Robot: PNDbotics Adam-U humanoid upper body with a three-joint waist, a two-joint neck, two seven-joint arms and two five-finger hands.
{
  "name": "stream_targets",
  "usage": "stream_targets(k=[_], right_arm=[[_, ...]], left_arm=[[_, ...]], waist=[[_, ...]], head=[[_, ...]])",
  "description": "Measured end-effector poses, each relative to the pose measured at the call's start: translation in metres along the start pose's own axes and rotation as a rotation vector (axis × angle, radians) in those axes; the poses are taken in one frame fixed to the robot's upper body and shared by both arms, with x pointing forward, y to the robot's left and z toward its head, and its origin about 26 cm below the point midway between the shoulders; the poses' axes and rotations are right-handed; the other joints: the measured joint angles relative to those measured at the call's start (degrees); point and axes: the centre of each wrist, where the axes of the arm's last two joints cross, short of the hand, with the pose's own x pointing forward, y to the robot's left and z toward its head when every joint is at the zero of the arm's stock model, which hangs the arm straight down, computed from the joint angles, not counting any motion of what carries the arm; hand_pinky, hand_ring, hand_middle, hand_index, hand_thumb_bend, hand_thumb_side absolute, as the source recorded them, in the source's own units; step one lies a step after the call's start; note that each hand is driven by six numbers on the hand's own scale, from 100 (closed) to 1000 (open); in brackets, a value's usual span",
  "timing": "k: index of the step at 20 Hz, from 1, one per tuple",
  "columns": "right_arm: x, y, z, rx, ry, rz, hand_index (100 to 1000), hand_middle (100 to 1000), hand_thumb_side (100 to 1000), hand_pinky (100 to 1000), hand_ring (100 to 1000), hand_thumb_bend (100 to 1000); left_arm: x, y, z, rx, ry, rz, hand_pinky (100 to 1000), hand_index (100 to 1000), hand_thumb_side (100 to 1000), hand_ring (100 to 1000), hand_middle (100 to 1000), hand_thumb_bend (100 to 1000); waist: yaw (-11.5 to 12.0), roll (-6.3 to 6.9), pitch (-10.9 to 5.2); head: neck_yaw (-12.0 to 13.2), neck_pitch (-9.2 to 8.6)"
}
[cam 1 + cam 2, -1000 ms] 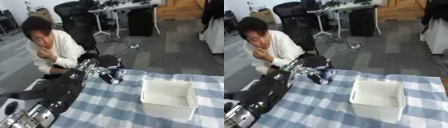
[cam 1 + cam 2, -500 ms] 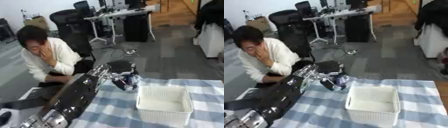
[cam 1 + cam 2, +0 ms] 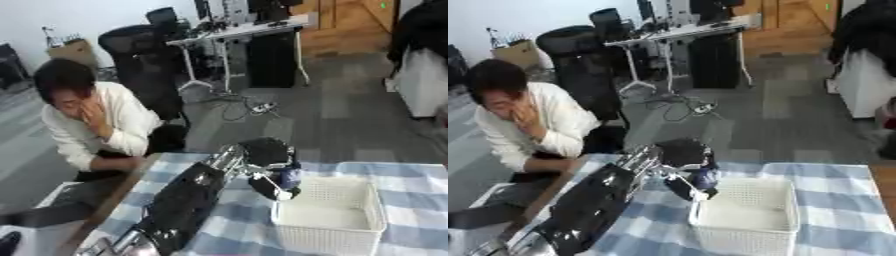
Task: Pick up objects on the table and place them in the box.
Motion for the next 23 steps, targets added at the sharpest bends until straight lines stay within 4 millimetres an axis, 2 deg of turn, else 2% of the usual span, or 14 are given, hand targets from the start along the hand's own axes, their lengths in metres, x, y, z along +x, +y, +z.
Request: stream_targets(k=[1,2,3,4,10,12,15,19,22,23], right_arm=[[0.0,0.0,-0.001,0.002,-0.002,-0.002,655,589,1000,535,534,227],[0.0,0.001,-0.001,0.004,-0.002,-0.005,655,589,1000,535,534,228],[0.0,0.001,-0.001,0.006,-0.002,-0.006,655,589,1000,535,534,227],[0.0,0.001,-0.001,0.007,-0.003,-0.007,655,589,1000,535,534,228],[0.0,0.001,-0.001,0.01,-0.002,-0.008,655,589,1000,535,533,232],[0.0,0.001,0.0,0.013,0.001,-0.007,655,589,1000,535,533,234],[0.0,0.0,0.001,0.021,0.007,0.0,655,589,1000,535,532,237],[-0.002,-0.004,0.007,0.036,0.025,0.025,655,589,1000,535,533,240],[-0.003,-0.009,0.012,0.037,0.048,0.05,655,589,1000,535,533,243],[-0.004,-0.01,0.013,0.036,0.055,0.058,655,589,1000,535,533,251]], left_arm=[[0.001,0.0,-0.001,-0.02,0.005,-0.026,1000,892,1000,1000,1000,1000],[0.001,0.0,-0.001,-0.04,0.009,-0.051,1000,907,1000,1000,1000,1000],[0.001,0.0,-0.002,-0.059,0.014,-0.074,1000,885,1000,1000,1000,1000],[0.001,0.0,-0.001,-0.074,0.019,-0.094,1000,925,1000,1000,1000,1000],[-0.002,0.0,0.002,-0.084,0.078,-0.119,1000,972,1000,1000,1000,1000],[-0.004,-0.005,0.01,-0.077,0.111,-0.099,1000,984,1000,1000,1000,1000],[-0.015,-0.015,0.036,-0.07,0.19,-0.057,1000,981,1000,1000,1000,1000],[-0.022,-0.035,0.088,-0.037,0.331,0.018,1000,995,1000,1000,1000,1000],[-0.014,-0.051,0.125,0.0,0.446,0.095,1000,1000,1000,1000,1000,1000],[-0.011,-0.055,0.135,0.009,0.486,0.118,1000,1000,1000,1000,1000,957]], waist=[[-0.1,0.05,0.02],[-0.2,0.11,0.04],[-0.2,0.19,0.07],[-0.2,0.25,0.11],[0.1,0.45,0.14],[0.8,0.62,0.14],[2.0,0.7,0.1],[3.4,0.7,-0.15],[4.6,0.47,-0.22],[4.9,0.24,-0.22]], head=[[0.1,0.0],[0.1,0.0],[0.3,0.0],[0.3,0.0],[0.3,0.0],[0.2,0.0],[-0.3,0.0],[-0.8,0.01],[-0.8,0.05],[-0.8,0.1]])
